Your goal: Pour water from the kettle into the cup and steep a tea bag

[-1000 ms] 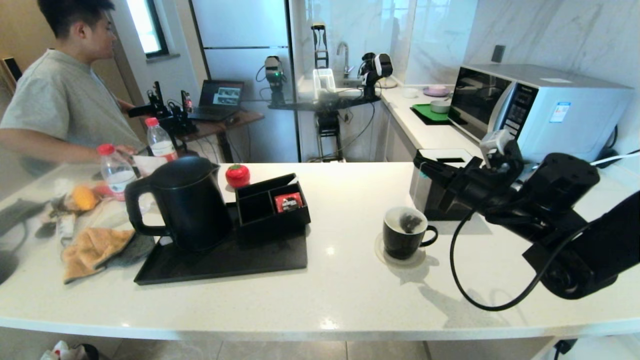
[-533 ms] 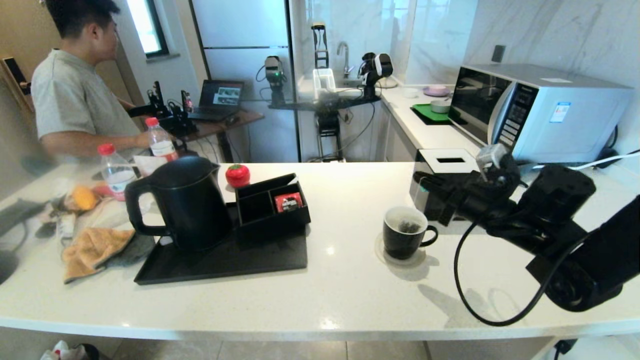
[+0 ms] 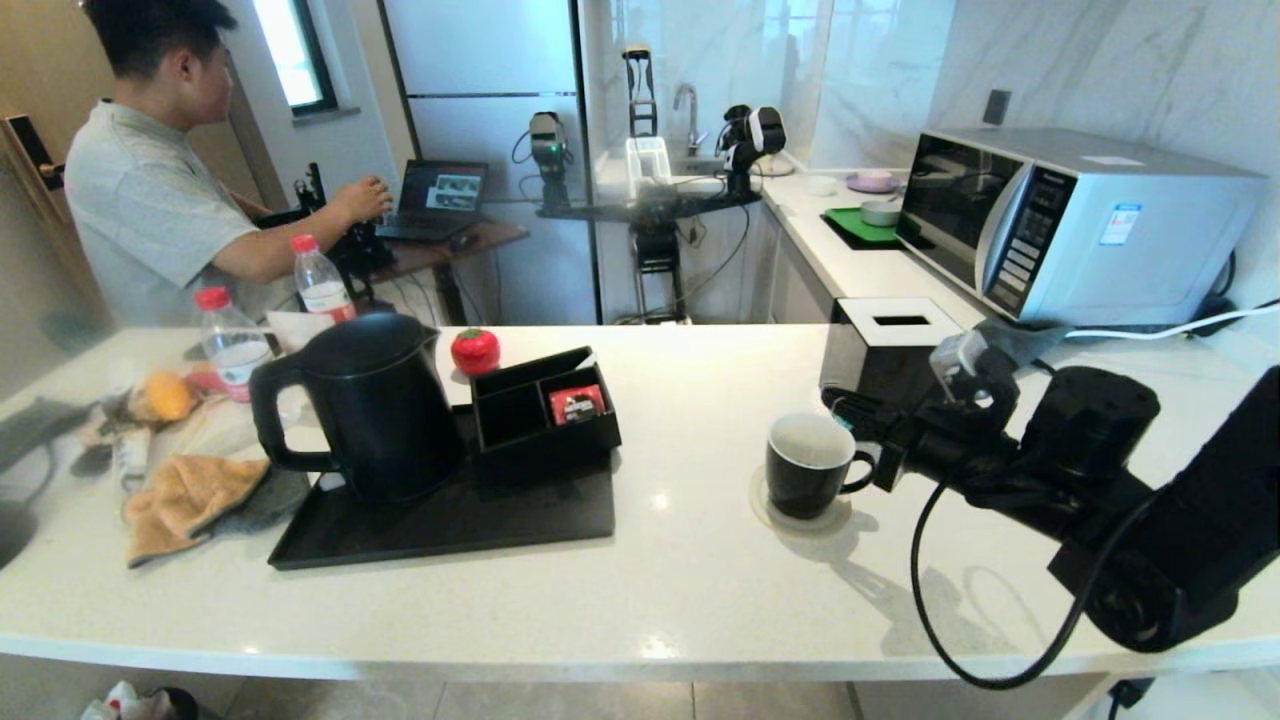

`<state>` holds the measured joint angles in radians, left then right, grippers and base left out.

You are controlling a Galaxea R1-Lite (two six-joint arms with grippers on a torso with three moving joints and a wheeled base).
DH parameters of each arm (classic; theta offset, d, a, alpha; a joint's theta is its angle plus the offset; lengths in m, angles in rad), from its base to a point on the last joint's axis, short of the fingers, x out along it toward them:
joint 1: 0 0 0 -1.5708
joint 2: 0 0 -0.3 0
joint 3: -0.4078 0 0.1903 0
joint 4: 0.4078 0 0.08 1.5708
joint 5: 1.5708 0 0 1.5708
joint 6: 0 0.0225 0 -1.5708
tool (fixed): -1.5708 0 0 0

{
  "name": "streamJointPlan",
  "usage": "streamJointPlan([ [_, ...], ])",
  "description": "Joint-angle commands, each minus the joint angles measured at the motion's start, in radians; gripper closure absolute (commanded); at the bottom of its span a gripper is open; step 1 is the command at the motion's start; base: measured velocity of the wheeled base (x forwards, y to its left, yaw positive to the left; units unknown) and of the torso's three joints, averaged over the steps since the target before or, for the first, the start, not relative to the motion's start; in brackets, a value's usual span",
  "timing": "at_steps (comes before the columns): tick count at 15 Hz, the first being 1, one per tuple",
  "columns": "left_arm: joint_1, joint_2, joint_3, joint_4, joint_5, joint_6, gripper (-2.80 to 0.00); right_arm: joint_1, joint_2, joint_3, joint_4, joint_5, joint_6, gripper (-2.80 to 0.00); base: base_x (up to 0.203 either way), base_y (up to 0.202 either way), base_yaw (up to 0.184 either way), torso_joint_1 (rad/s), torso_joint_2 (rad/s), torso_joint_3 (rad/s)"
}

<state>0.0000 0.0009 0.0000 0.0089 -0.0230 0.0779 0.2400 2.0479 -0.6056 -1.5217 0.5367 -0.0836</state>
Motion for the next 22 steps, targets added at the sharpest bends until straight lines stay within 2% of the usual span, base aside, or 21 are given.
streamJointPlan([
  [1, 0.000, -0.001, 0.000, 0.000, 0.000, 0.000, 0.00, 0.001, 0.002, 0.006, -0.044, 0.003, -0.001, 0.00, 0.000, 0.000, 0.000, 0.000, 0.00, 0.000],
  [11, 0.000, -0.001, 0.000, 0.000, 0.000, 0.000, 0.00, -0.002, -0.195, -0.027, -0.043, 0.000, 0.007, 0.00, 0.000, 0.000, 0.000, 0.000, 0.00, 0.000],
  [22, 0.000, -0.001, 0.000, 0.000, 0.000, 0.000, 0.00, -0.002, -0.180, -0.048, -0.044, 0.000, 0.019, 0.00, 0.000, 0.000, 0.000, 0.000, 0.00, 0.000],
])
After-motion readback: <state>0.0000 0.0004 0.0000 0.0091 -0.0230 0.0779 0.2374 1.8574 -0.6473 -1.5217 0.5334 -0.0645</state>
